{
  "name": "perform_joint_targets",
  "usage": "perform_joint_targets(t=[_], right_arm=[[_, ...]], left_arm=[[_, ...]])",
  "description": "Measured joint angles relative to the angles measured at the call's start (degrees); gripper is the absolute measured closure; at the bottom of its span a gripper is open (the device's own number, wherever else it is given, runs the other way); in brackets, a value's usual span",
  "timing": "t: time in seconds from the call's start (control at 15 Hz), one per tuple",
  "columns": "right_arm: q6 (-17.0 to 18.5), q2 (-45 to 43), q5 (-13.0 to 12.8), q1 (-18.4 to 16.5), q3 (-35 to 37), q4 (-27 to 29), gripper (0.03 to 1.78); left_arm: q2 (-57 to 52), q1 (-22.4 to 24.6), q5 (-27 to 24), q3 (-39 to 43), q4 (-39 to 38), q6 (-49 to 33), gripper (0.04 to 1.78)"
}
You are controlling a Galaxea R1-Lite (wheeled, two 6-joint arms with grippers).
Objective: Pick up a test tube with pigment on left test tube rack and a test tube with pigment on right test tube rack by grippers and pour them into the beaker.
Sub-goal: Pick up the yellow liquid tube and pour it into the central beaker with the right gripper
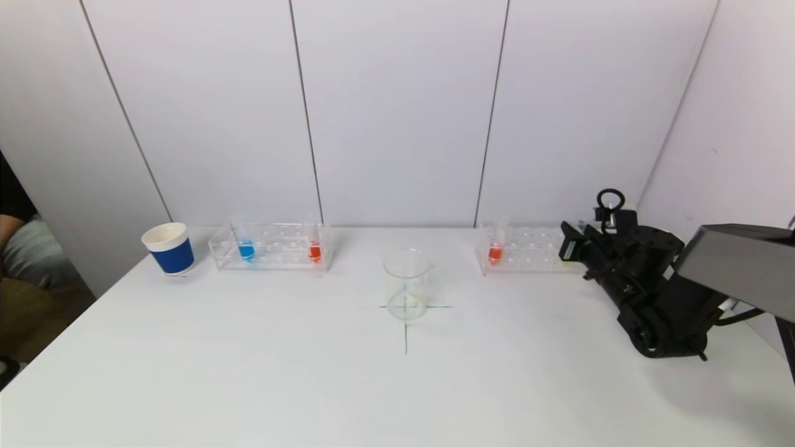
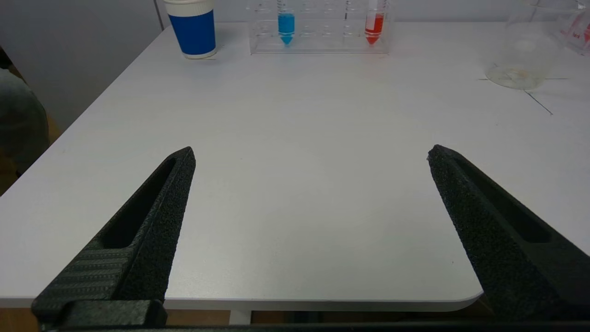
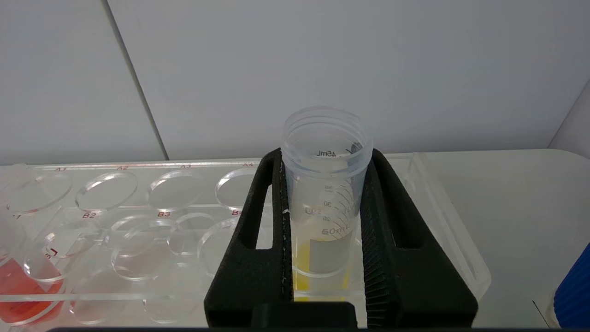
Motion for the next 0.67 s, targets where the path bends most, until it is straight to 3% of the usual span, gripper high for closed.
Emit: perform_joint_targets(t=[0.67], right_arm=[[-1.1, -3.9, 0.3, -0.6, 0.1, 0.0, 1.33]], left_arm=[[0.0, 0.0, 0.0, 0.0, 0.0, 0.0, 0.06]])
